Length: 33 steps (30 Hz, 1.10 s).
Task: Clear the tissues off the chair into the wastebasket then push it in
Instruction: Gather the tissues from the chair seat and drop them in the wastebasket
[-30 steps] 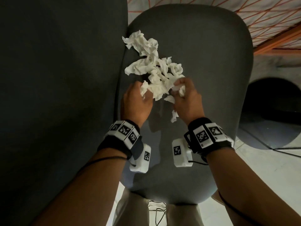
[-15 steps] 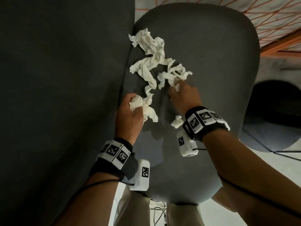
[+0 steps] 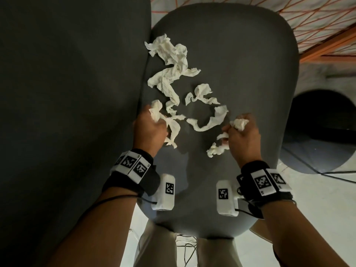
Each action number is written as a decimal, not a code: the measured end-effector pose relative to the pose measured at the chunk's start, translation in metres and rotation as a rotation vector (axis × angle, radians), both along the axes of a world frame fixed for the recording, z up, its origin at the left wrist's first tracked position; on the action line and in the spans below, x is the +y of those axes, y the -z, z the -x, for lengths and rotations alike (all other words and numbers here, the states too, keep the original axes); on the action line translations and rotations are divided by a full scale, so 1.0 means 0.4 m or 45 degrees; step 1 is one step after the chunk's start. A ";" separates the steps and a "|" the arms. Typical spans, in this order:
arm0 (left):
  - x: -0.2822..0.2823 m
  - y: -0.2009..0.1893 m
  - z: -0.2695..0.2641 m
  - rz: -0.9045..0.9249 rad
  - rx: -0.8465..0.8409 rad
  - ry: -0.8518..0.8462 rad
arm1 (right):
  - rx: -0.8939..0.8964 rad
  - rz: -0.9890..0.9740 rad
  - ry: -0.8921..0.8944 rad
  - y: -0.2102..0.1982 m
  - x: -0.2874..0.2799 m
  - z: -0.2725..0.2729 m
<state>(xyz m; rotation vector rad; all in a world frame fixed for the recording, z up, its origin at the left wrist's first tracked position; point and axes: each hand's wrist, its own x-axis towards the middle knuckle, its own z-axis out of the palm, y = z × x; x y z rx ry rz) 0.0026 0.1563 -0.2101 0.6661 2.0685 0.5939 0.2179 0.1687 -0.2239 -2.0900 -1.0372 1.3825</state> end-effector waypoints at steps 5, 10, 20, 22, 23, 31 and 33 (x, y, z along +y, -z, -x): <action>-0.030 0.015 -0.019 0.096 0.047 0.094 | 0.003 0.053 -0.049 -0.008 -0.031 -0.016; -0.069 0.044 -0.053 0.206 0.168 0.305 | -0.163 0.051 -0.343 0.005 -0.041 0.005; -0.103 0.038 -0.086 0.153 0.246 0.449 | -0.339 0.302 -0.736 0.021 -0.105 0.001; -0.100 0.017 -0.099 0.087 0.248 0.507 | -0.362 0.264 -0.778 0.025 -0.138 -0.008; -0.096 0.007 -0.108 0.053 0.233 0.529 | -0.351 0.246 -0.768 0.026 -0.150 -0.012; -0.018 0.015 -0.231 -0.022 0.271 0.766 | -0.277 0.055 -0.366 0.006 -0.133 -0.067; -0.008 0.040 -0.259 -0.024 0.390 0.897 | -0.241 0.047 -0.271 -0.004 -0.102 -0.076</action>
